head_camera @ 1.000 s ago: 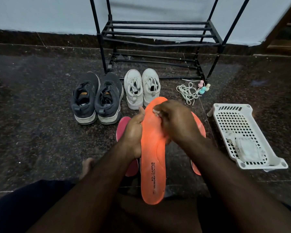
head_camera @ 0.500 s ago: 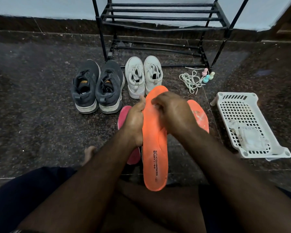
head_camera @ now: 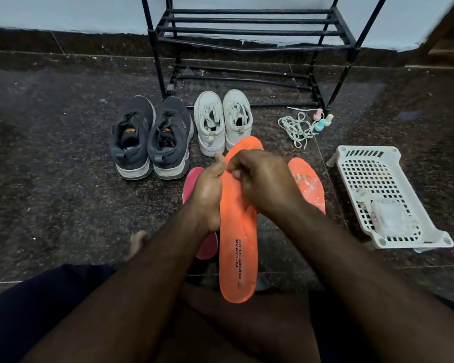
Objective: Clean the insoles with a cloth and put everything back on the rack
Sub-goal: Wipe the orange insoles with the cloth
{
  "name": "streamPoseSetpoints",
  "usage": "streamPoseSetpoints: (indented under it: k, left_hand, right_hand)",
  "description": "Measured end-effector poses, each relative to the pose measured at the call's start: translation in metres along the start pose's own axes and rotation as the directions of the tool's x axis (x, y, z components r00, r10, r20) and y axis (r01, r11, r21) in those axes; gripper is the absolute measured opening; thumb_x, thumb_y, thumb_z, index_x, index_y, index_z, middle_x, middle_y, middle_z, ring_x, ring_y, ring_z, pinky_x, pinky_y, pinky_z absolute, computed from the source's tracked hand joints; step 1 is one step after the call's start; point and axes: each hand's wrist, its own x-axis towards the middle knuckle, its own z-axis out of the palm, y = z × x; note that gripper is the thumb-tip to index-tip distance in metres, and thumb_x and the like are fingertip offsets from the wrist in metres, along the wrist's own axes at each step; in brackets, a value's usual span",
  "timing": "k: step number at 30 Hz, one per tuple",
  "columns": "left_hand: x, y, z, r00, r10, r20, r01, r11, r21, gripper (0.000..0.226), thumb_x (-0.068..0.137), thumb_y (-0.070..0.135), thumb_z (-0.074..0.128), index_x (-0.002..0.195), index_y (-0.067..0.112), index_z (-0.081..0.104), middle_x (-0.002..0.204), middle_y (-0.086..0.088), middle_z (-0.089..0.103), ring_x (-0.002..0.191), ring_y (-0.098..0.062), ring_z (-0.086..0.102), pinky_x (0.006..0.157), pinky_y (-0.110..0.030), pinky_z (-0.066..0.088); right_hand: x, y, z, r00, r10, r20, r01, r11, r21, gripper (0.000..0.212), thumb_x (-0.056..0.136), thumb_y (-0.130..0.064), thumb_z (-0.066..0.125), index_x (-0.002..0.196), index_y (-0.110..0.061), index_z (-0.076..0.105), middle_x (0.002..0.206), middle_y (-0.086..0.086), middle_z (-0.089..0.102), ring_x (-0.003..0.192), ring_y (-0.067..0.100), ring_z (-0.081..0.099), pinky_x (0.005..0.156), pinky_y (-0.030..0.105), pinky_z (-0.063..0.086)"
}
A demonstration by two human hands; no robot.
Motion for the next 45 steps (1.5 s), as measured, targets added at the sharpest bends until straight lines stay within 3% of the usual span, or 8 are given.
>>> streamPoseSetpoints:
  k: [7, 13, 17, 22, 32, 37, 41, 45]
  left_hand:
    - [0.000, 0.001, -0.001, 1.000, 0.013, -0.027, -0.013, 1.000, 0.015, 0.076, 0.102, 0.065, 0.021, 0.101, 0.013, 0.076, 0.102, -0.012, 0.071, 0.093, -0.030, 0.066, 0.088, -0.045, 0.048]
    - [0.001, 0.004, 0.000, 0.998, 0.013, -0.069, -0.013, 1.000, 0.005, 0.080, 0.105, 0.055, 0.025, 0.053, 0.011, 0.068, 0.051, -0.005, 0.060, 0.051, -0.020, 0.066, 0.054, -0.026, 0.057]
    - [-0.003, 0.009, -0.003, 0.999, 0.042, -0.010, -0.042, 0.998, -0.046, 0.075, 0.097, 0.067, 0.027, 0.118, 0.009, 0.069, 0.111, -0.018, 0.071, 0.098, -0.034, 0.069, 0.089, -0.048, 0.052]
    - [-0.006, 0.010, -0.003, 0.999, 0.034, 0.029, -0.033, 0.999, -0.025, 0.069, 0.098, 0.063, 0.035, 0.139, 0.012, 0.056, 0.135, -0.017, 0.062, 0.114, -0.038, 0.063, 0.083, -0.056, 0.055]
    - [-0.003, 0.004, -0.001, 0.999, 0.038, -0.030, -0.038, 0.999, 0.019, 0.063, 0.100, 0.061, 0.035, 0.120, 0.013, 0.068, 0.120, -0.014, 0.068, 0.105, -0.033, 0.065, 0.098, -0.052, 0.043]
    - [-0.003, 0.002, 0.000, 0.999, 0.032, 0.012, -0.032, 0.999, -0.007, 0.080, 0.104, 0.055, 0.025, 0.063, 0.009, 0.076, 0.066, -0.006, 0.070, 0.063, -0.020, 0.071, 0.065, -0.032, 0.059]
    - [-0.003, 0.004, -0.002, 0.999, 0.035, 0.002, -0.035, 0.999, -0.038, 0.066, 0.101, 0.063, 0.031, 0.109, 0.012, 0.074, 0.110, -0.011, 0.069, 0.102, -0.030, 0.065, 0.100, -0.049, 0.041]
    - [-0.001, -0.003, 0.000, 1.000, 0.018, -0.005, -0.018, 1.000, 0.011, 0.070, 0.101, 0.064, 0.026, 0.082, 0.019, 0.075, 0.089, -0.003, 0.070, 0.086, -0.024, 0.068, 0.083, -0.039, 0.052]
  right_hand:
    - [0.007, 0.012, -0.017, 0.977, 0.163, -0.136, -0.161, 0.987, 0.021, 0.021, 0.076, 0.003, 0.064, 0.084, -0.017, 0.066, 0.077, -0.006, 0.067, 0.073, 0.016, 0.062, 0.071, 0.036, 0.049]
    - [-0.005, -0.012, -0.001, 0.997, 0.048, 0.059, -0.050, 0.998, 0.024, 0.020, 0.075, -0.001, 0.070, 0.087, -0.017, 0.070, 0.080, -0.002, 0.071, 0.081, 0.019, 0.064, 0.073, 0.028, 0.046]
    - [0.007, 0.002, -0.027, 0.962, 0.271, 0.035, -0.268, 0.911, 0.314, 0.021, 0.082, -0.006, 0.069, 0.085, -0.026, 0.068, 0.077, -0.006, 0.068, 0.067, 0.010, 0.063, 0.064, 0.029, 0.053]
    - [0.013, 0.023, -0.051, 0.925, 0.356, -0.133, -0.306, 0.905, 0.295, 0.022, 0.085, -0.010, 0.069, 0.091, -0.031, 0.070, 0.088, -0.008, 0.067, 0.075, 0.009, 0.063, 0.073, 0.027, 0.054]
    - [0.007, 0.010, -0.030, 0.997, 0.081, 0.006, -0.078, 0.982, -0.169, 0.024, 0.071, -0.007, 0.057, 0.087, -0.008, 0.074, 0.083, 0.010, 0.071, 0.082, 0.030, 0.065, 0.072, 0.038, 0.050]
    - [0.003, -0.006, -0.015, 0.995, 0.001, 0.097, 0.003, 0.999, -0.045, 0.020, 0.077, -0.008, 0.064, 0.092, -0.016, 0.075, 0.084, 0.002, 0.071, 0.082, 0.020, 0.065, 0.075, 0.034, 0.050]
    - [0.009, 0.005, -0.022, 0.977, 0.131, -0.169, -0.136, 0.991, -0.018, 0.022, 0.078, -0.002, 0.065, 0.097, -0.012, 0.074, 0.091, 0.006, 0.068, 0.086, 0.019, 0.062, 0.079, 0.018, 0.041]
    - [0.008, 0.006, -0.013, 0.979, 0.198, -0.051, -0.202, 0.974, -0.101, 0.021, 0.080, -0.012, 0.075, 0.101, -0.012, 0.075, 0.096, 0.009, 0.068, 0.093, 0.027, 0.063, 0.084, 0.030, 0.044]
